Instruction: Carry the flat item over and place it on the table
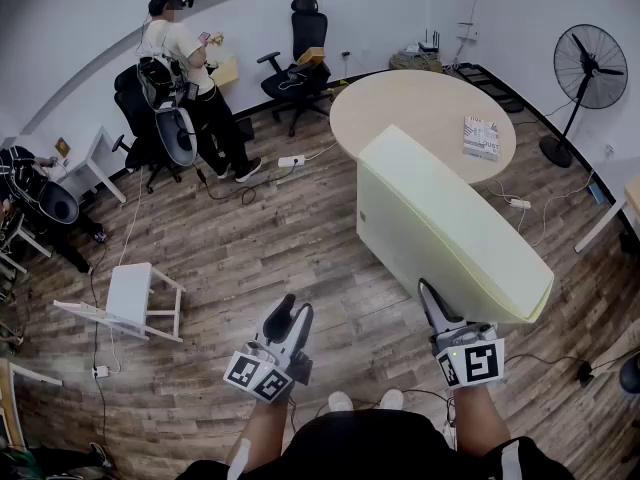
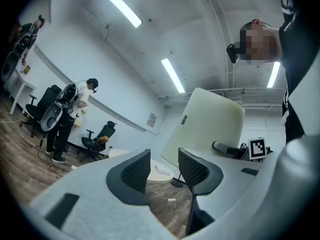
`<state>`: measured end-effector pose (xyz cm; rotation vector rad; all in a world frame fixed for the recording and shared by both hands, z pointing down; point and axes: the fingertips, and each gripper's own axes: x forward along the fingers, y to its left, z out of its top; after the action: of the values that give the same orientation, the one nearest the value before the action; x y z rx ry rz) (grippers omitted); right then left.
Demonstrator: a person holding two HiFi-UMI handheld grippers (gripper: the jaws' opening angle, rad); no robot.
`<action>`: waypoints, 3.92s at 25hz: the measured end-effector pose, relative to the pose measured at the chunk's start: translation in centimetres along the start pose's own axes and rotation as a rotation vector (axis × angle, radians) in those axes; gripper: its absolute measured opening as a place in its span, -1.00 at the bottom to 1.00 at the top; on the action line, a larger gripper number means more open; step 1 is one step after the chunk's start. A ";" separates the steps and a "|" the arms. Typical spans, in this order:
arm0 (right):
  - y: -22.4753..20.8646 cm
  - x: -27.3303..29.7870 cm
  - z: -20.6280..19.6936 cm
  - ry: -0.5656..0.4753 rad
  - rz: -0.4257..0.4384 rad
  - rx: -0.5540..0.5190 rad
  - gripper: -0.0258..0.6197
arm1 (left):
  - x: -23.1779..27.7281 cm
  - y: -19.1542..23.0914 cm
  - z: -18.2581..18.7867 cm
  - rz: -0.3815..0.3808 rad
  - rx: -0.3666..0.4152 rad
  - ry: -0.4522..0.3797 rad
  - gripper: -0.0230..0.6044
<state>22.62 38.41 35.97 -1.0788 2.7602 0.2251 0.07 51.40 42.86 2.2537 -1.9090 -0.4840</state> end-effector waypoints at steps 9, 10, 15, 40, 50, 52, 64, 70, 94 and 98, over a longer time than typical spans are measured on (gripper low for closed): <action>1.7 1.2 0.5 -0.003 0.001 -0.020 0.23 | -0.6 1.1 0.7 -0.006 0.031 0.011 -0.38; 2.0 1.3 0.5 -0.002 0.000 -0.021 0.23 | -0.7 1.3 0.8 -0.005 0.056 0.019 -0.38; 3.7 1.4 0.4 -0.003 -0.018 -0.007 0.23 | -1.1 2.4 1.5 -0.001 0.168 0.049 -0.45; 0.3 10.4 -4.0 0.008 -0.073 -0.005 0.23 | 8.5 10.8 1.2 0.080 0.307 0.149 -0.90; -7.8 17.3 -6.0 0.017 -0.052 -0.013 0.23 | 19.6 11.9 0.3 0.077 0.329 0.164 -0.90; -9.3 18.2 -6.4 0.019 -0.051 -0.008 0.23 | 21.5 12.0 -0.1 0.077 0.329 0.175 -0.90; -14.6 22.0 -8.0 0.030 -0.049 -0.006 0.23 | 29.7 11.2 -1.4 0.043 0.294 0.168 -0.90; -16.2 24.9 -8.7 0.024 -0.065 0.000 0.23 | 32.6 13.7 -1.7 0.041 0.279 0.176 -0.90; -23.2 45.1 -12.1 0.006 -0.233 0.023 0.23 | 51.3 29.1 1.3 -0.109 0.276 0.190 -0.90; -23.7 47.1 -13.0 0.024 -0.265 0.019 0.23 | 53.8 30.9 1.1 -0.143 0.261 0.196 -0.90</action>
<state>3.36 -12.37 36.78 -1.4331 2.5960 0.1511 -21.65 -6.76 43.66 2.5023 -1.8114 -0.0262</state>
